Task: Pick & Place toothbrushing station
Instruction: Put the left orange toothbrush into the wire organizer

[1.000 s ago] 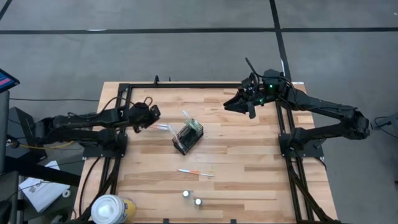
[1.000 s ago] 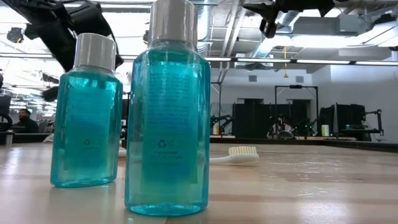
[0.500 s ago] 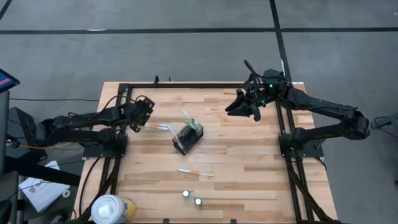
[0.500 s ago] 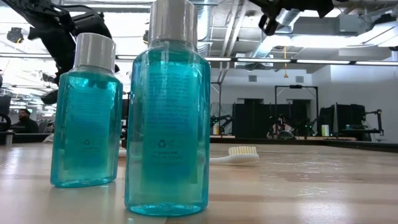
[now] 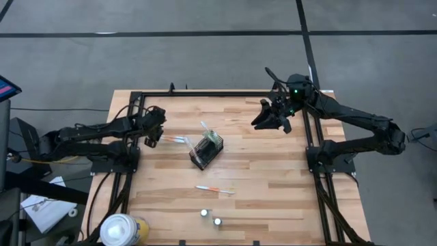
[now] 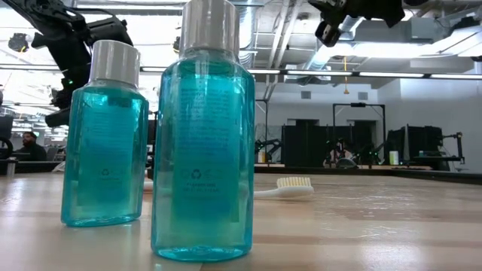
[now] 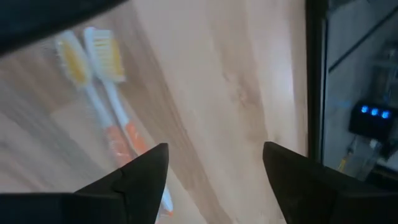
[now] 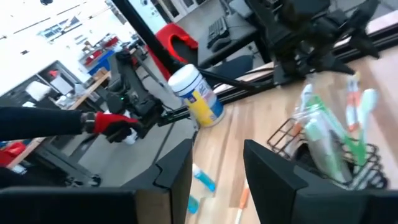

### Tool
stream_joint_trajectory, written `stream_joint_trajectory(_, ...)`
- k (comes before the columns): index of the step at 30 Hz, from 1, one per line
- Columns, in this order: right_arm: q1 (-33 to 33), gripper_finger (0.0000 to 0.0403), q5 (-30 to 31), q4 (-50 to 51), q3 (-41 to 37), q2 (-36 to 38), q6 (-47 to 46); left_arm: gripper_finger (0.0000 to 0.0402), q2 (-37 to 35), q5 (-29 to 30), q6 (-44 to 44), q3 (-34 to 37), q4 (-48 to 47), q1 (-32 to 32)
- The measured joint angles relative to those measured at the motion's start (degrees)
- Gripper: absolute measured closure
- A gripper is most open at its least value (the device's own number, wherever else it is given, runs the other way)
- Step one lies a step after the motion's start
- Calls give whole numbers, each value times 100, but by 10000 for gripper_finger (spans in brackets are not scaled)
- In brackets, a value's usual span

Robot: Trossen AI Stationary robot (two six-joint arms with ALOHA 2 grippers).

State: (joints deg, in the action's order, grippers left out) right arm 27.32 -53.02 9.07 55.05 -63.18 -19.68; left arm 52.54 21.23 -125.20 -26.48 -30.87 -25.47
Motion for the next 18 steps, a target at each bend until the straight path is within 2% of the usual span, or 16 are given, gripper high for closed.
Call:
stream_joint_trajectory(7, 45, 269, -144, 108, 0, 0, 364, 166, 2, -379, -327, 0, -439, -187)
stream_joint_trajectory(18, 79, 268, -282, 606, 0, 0, 717, 213, 2, -511, -412, 0, -1361, -265)
